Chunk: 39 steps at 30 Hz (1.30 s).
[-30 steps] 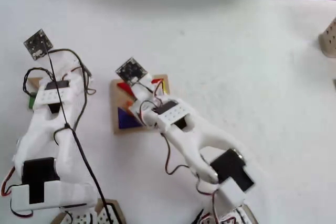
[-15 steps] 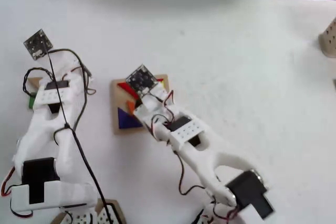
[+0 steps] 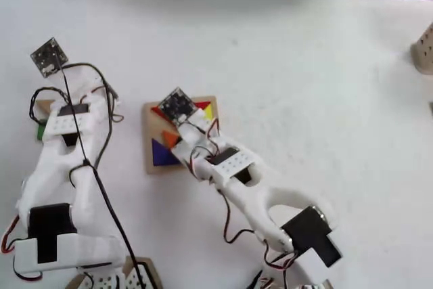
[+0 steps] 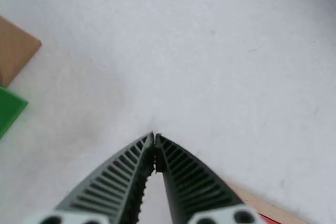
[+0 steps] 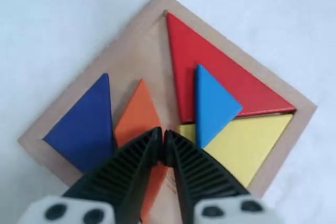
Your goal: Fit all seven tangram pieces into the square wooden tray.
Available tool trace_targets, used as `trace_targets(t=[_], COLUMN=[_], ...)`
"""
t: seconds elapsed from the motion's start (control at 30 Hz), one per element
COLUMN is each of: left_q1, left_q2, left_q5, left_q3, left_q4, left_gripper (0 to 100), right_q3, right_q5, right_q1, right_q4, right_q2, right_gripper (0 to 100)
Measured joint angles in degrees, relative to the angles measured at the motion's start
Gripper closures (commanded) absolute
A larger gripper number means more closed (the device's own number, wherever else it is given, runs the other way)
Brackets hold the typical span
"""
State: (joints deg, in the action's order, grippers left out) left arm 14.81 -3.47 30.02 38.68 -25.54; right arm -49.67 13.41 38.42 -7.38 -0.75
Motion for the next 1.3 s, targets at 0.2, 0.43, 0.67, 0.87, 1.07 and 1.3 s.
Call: trace_targets(t=[0.2,0.43,0.67,0.87,1.07,1.3], left_q1=[0.0,0.0,0.0,0.0,0.0,0.0], left_q2=[0.0,0.0,0.0,0.0,0.0,0.0], left_q5=[0.0,0.0,0.0,0.0,0.0,0.0], left_q3=[0.0,0.0,0.0,0.0,0.0,0.0], left_q4=[0.0,0.0,0.0,0.0,0.0,0.0], left_gripper=[98,98,98,98,98,98], right_q3=[0.0,0.5,1.7,1.8,1.4,1.3], right_q5=[0.0,0.0,0.0,0.0,0.0,0.0], right_q1=[3.4,3.6,3.6,3.3,-0.3,-1.7], right_q4=[4.2,4.4,-7.0,-15.2,-20.6,-21.0], right_q2=[0.1,3.7,0.4,-2.6,-6.7,-12.1], right_gripper=[97.8,98.1,97.9,97.8,97.8,97.8])
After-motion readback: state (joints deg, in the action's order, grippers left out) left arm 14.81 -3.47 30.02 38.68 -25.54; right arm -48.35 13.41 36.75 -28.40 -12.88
